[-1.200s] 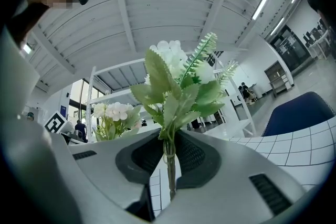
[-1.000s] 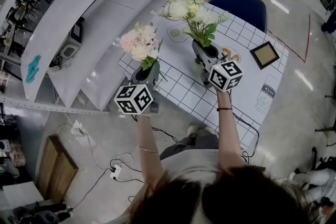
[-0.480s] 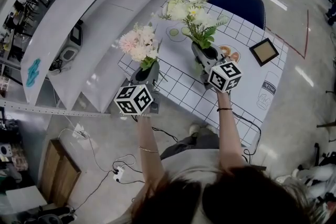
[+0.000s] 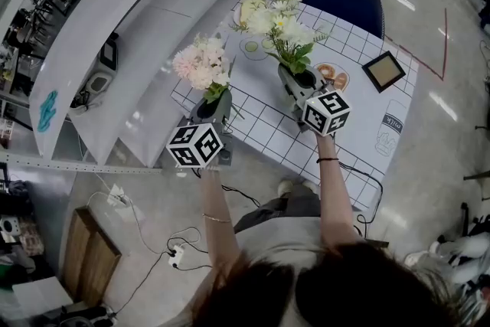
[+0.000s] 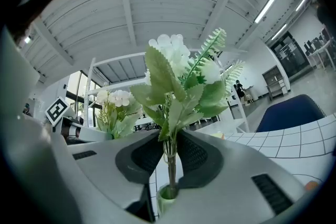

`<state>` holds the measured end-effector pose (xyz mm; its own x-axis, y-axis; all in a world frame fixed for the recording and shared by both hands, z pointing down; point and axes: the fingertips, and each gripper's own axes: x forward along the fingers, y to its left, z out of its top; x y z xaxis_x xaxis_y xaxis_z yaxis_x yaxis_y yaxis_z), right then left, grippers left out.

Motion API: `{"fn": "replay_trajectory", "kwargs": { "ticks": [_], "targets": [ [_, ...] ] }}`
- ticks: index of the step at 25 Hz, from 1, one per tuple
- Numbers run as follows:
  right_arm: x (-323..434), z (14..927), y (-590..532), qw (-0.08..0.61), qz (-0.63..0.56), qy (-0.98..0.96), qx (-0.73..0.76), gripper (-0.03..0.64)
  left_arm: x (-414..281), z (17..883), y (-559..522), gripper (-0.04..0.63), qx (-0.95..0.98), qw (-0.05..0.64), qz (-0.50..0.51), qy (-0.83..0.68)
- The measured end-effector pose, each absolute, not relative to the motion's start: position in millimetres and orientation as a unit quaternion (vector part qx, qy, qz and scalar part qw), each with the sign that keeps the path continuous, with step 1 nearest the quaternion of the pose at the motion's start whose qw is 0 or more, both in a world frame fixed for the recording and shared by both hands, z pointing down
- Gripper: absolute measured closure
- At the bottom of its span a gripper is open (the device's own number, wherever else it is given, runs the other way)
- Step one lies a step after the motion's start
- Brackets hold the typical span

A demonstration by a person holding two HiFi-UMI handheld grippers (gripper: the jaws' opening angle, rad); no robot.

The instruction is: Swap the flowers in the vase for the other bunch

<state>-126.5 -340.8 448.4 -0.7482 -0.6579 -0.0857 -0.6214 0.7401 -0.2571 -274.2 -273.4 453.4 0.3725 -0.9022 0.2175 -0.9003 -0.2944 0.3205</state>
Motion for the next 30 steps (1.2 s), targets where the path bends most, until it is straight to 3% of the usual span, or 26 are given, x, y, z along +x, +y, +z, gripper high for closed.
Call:
{"fn": "replay_trajectory", "kwargs": {
  "ticks": [30],
  "targets": [
    [-123, 479, -331, -0.01, -0.112, 0.921, -0.373, 0.558, -265, 460, -264, 0.515, 0.807, 0.206, -0.006, -0.554]
  ]
}}
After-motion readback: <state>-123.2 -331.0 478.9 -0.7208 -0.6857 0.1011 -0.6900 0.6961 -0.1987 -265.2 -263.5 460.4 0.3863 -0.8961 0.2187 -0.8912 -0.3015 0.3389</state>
